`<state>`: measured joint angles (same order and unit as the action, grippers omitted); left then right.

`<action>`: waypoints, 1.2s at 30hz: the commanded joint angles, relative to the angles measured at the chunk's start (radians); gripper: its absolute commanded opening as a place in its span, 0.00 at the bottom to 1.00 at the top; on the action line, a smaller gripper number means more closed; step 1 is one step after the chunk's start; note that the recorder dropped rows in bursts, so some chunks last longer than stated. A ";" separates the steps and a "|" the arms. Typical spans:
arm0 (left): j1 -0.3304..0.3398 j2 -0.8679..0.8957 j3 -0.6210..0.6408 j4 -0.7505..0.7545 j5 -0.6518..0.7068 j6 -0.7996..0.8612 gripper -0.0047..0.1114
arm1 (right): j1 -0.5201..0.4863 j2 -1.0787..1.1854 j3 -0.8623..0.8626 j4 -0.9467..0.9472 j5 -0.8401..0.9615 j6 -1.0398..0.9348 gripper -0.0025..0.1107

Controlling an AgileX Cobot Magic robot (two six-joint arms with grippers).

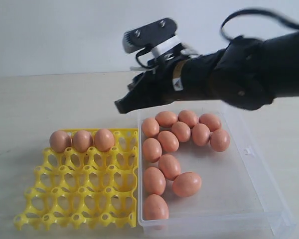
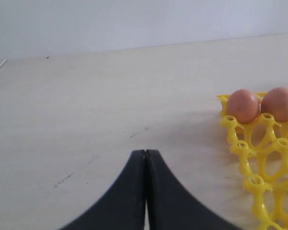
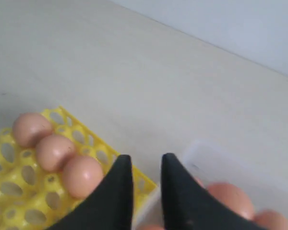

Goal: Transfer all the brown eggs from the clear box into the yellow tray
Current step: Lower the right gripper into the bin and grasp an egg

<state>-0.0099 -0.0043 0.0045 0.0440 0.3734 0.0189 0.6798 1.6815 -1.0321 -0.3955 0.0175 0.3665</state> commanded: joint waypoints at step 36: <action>0.003 0.004 -0.005 0.003 -0.001 0.003 0.04 | -0.028 0.247 -0.104 0.390 0.563 -0.313 0.56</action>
<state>-0.0099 -0.0043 0.0045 0.0440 0.3734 0.0189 0.6539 1.9066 -1.1311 0.0000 0.5750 0.0626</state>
